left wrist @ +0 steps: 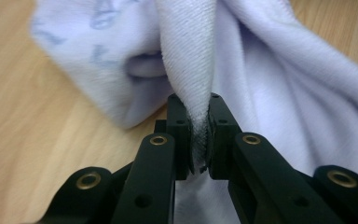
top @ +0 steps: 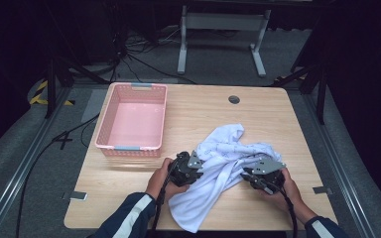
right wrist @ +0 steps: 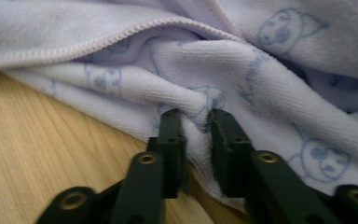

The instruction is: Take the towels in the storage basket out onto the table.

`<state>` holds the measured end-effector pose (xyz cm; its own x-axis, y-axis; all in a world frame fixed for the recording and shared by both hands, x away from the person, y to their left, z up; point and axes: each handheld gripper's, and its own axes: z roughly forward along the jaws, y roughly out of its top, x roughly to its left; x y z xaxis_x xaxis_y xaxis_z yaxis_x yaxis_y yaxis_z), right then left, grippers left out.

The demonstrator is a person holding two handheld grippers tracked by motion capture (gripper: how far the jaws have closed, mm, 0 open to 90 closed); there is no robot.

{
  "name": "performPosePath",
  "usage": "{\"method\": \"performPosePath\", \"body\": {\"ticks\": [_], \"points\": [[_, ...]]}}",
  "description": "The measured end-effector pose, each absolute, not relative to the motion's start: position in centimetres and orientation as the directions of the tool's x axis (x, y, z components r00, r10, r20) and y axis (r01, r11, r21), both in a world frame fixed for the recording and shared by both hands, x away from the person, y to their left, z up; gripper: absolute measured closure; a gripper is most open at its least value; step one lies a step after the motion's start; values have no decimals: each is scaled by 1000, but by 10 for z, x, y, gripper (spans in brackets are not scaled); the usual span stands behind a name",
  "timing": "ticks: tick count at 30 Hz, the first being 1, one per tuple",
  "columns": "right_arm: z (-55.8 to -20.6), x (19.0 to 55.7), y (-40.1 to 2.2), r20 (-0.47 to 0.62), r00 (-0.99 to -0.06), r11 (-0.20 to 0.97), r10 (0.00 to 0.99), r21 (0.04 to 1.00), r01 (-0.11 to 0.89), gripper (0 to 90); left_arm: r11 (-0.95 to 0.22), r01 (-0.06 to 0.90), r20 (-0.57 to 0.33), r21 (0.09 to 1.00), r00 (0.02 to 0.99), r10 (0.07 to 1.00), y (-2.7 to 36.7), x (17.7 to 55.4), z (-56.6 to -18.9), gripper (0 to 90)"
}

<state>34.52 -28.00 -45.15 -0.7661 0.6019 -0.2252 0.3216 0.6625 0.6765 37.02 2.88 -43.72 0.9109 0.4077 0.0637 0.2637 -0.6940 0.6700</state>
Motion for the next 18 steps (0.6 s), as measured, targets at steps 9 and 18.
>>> {"method": "performPosePath", "body": {"ticks": [9, 18], "points": [[-413, 349, -339, -156, -677, 501, 719, 792, 349, 867, -576, 249, 153, 778, 815, 559, 86, 351, -393, 829], [-409, 357, -358, -114, -621, 430, 776, 815, 388, 691, -602, 272, 141, 750, 824, 548, 106, 328, -398, 814]]}}
